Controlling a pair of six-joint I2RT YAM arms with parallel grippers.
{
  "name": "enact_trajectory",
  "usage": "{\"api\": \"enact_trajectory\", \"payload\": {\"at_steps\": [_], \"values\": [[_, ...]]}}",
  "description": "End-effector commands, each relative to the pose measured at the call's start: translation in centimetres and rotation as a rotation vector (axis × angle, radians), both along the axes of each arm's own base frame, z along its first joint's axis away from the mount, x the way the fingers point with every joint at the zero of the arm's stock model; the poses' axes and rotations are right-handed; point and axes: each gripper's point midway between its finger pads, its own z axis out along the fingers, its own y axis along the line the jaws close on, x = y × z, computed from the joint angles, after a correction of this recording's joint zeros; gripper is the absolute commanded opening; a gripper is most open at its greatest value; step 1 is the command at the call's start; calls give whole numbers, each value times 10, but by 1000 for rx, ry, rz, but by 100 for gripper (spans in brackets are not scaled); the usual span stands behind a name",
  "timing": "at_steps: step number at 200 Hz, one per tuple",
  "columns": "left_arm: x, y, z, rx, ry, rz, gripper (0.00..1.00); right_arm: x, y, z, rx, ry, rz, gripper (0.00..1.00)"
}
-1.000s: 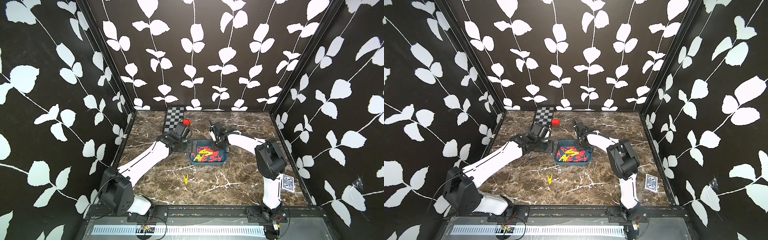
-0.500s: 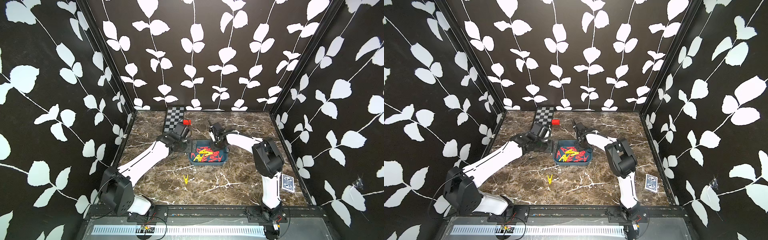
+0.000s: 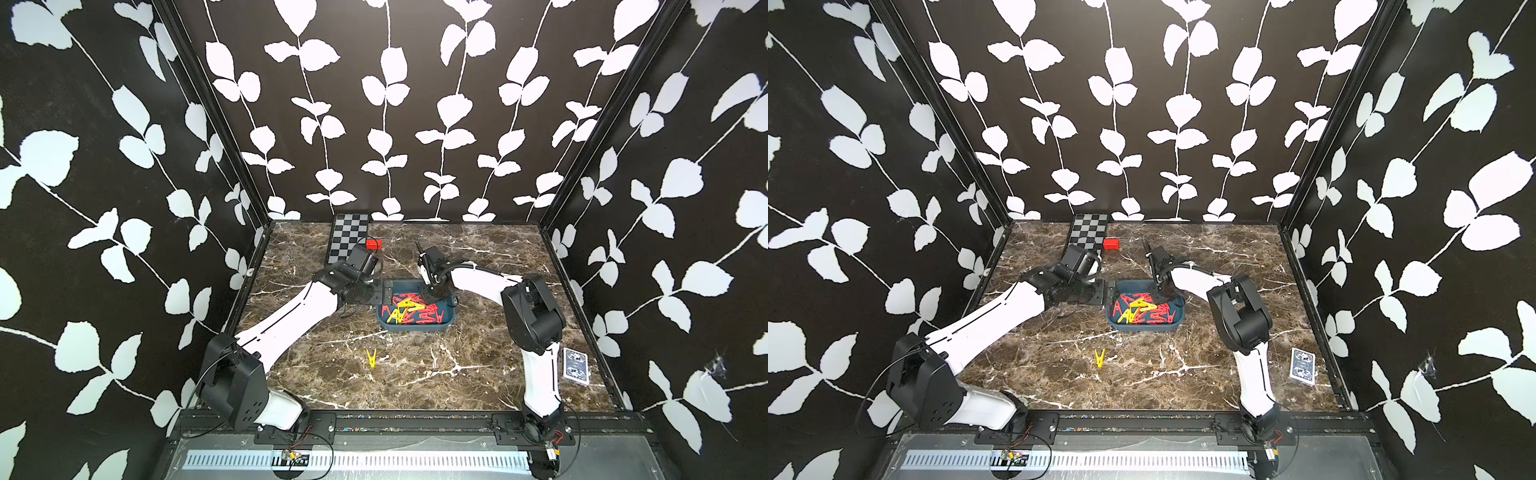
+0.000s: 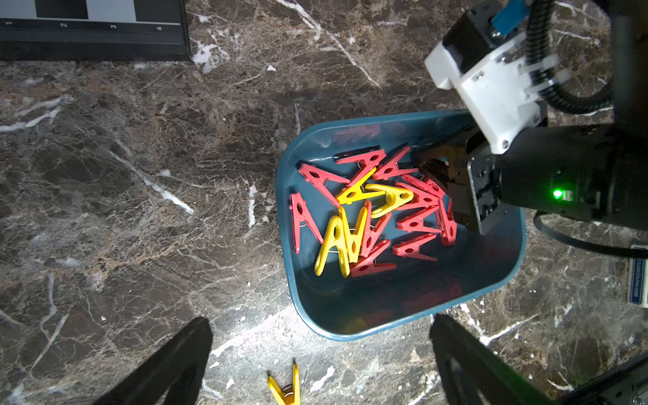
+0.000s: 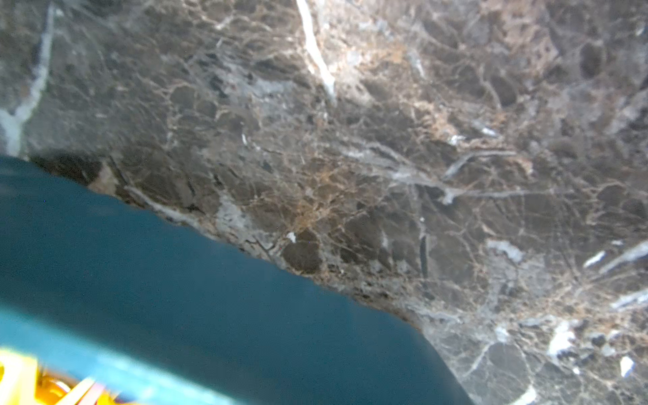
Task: Take the clothespins out of the storage box
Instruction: Pick up the clothespin from the storage box, then place the clothespin at the center of the board.
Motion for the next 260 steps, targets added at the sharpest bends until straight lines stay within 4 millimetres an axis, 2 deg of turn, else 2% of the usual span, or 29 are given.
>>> {"api": "enact_trajectory", "payload": {"at_steps": [1,43,91,160,162,175,177,184,228,260], "values": [[3,-2,9,-26,-20,-1,99,2,-8,23,-9,-35,-20,7],[4,-8,8,-48,-26,-15,99,1,-12,55,17,-85,-55,5],[9,-17,12,-66,-38,-59,99,-10,-18,87,61,-96,-131,4],[4,-35,14,-134,-11,-136,99,-52,-39,108,116,-88,-341,5],[3,-35,14,-135,-10,-140,99,-58,-42,102,103,-76,-347,5],[1,-36,14,-141,-3,-154,99,-70,-47,93,85,-63,-389,5],[0,-36,14,-140,-3,-155,99,-72,-48,101,102,-78,-395,5],[-1,-36,13,-138,-2,-158,99,-79,-50,102,108,-80,-416,5],[-5,-32,10,-140,1,-147,99,-117,-64,84,92,-80,-525,7],[-10,-31,8,-146,9,-154,99,-138,-58,61,113,-61,-558,8]]}}
